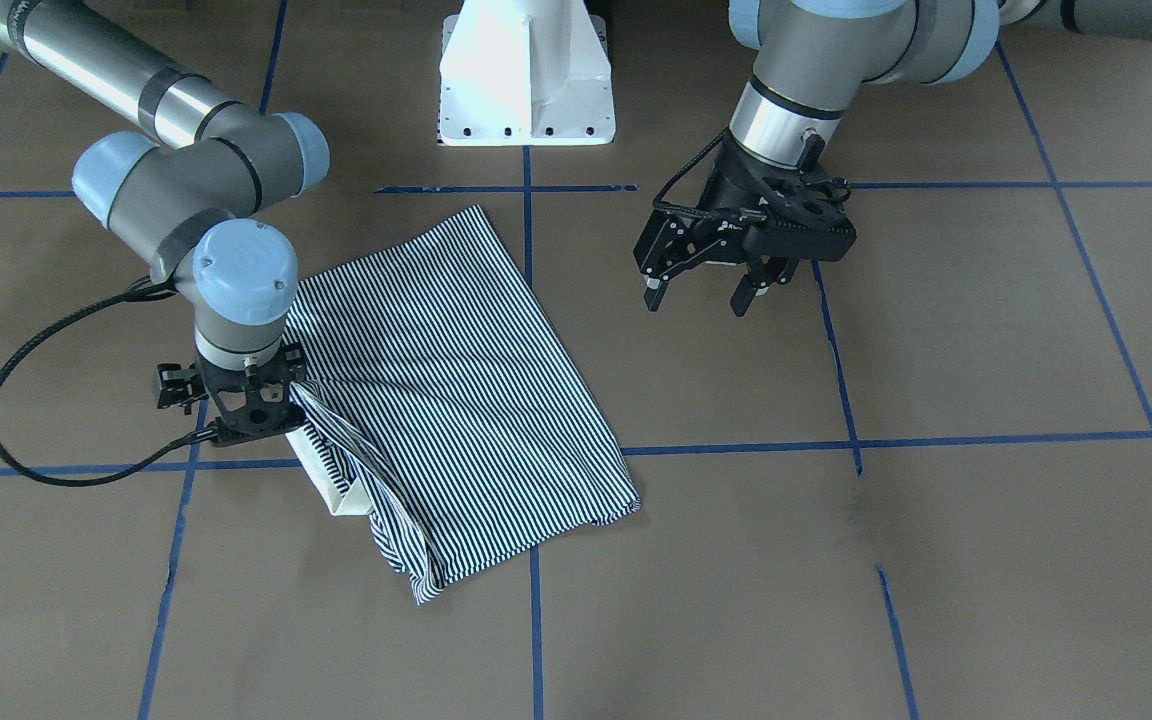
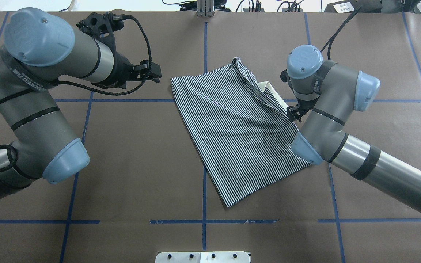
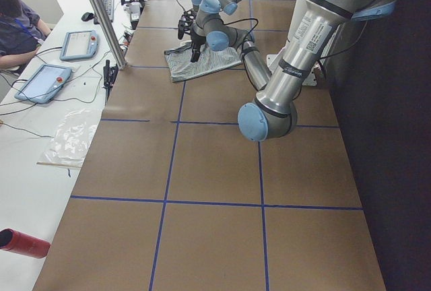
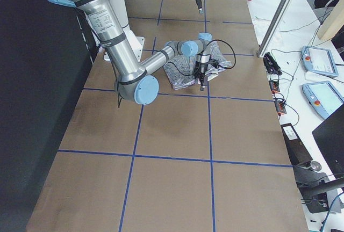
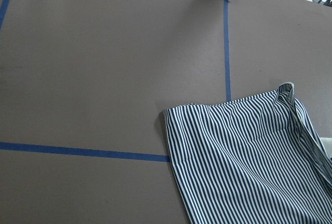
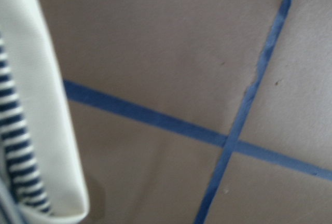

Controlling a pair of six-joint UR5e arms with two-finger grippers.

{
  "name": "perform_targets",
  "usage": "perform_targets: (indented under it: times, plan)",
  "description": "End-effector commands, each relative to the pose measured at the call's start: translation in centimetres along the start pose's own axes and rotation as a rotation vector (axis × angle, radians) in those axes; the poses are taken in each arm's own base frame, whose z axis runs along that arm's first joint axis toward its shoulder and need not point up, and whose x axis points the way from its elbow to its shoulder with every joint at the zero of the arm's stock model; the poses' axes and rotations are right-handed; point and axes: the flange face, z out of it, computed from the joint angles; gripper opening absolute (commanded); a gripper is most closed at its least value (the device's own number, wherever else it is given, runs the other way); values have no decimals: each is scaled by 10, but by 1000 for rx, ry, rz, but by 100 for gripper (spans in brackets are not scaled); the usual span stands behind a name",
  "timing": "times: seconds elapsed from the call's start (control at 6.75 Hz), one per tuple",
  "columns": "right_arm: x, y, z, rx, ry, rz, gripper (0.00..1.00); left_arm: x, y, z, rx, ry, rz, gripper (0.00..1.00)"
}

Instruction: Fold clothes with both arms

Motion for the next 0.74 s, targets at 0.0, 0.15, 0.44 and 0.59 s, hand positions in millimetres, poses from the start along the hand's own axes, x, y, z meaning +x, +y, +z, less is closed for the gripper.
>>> perform_targets:
  times: [0.0,0.15,0.44,0.59]
  plan:
    - [60,-44,14,100,-20,-3,100,1,0,-1,0,2,0,100]
    - [39,-64,-25,134,-80,-15,100,1,0,-1,0,2,0,100]
    - [-24,-86,-90,188,-134,-65,100,1,0,-1,0,0,-1,100]
    - [-73,-81,-106,206,-160,-115,100,1,0,-1,0,0,-1,100]
